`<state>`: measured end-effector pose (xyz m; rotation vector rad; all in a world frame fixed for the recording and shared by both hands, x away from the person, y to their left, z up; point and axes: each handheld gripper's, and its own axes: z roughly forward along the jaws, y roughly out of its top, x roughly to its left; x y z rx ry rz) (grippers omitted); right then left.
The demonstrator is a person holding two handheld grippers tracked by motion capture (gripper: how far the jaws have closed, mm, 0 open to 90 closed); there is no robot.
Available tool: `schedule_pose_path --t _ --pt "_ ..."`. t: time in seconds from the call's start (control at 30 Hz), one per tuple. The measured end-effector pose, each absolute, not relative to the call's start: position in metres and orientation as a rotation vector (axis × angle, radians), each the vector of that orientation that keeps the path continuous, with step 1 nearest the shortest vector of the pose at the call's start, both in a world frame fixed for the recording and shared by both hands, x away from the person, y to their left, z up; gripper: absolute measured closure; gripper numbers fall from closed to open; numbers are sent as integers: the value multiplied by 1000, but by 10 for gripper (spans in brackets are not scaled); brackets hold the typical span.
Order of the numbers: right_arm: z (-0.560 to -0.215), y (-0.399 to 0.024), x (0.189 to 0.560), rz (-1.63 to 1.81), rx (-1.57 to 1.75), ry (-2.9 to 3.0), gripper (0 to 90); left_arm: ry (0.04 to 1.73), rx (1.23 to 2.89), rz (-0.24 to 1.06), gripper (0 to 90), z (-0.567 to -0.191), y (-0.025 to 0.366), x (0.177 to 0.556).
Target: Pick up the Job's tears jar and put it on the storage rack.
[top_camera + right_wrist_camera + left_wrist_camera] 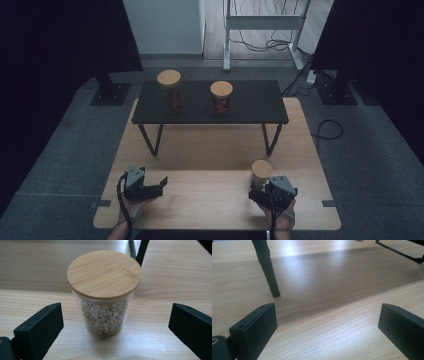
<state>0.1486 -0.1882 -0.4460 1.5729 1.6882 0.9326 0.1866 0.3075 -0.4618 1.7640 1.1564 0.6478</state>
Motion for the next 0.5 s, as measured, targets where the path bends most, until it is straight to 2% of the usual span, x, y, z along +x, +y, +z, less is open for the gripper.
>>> schedule_pose_path --t 0.5 --pt "-450 -180 178 866 1570 1741 0 1170 1771 644 17 -464 309 190"
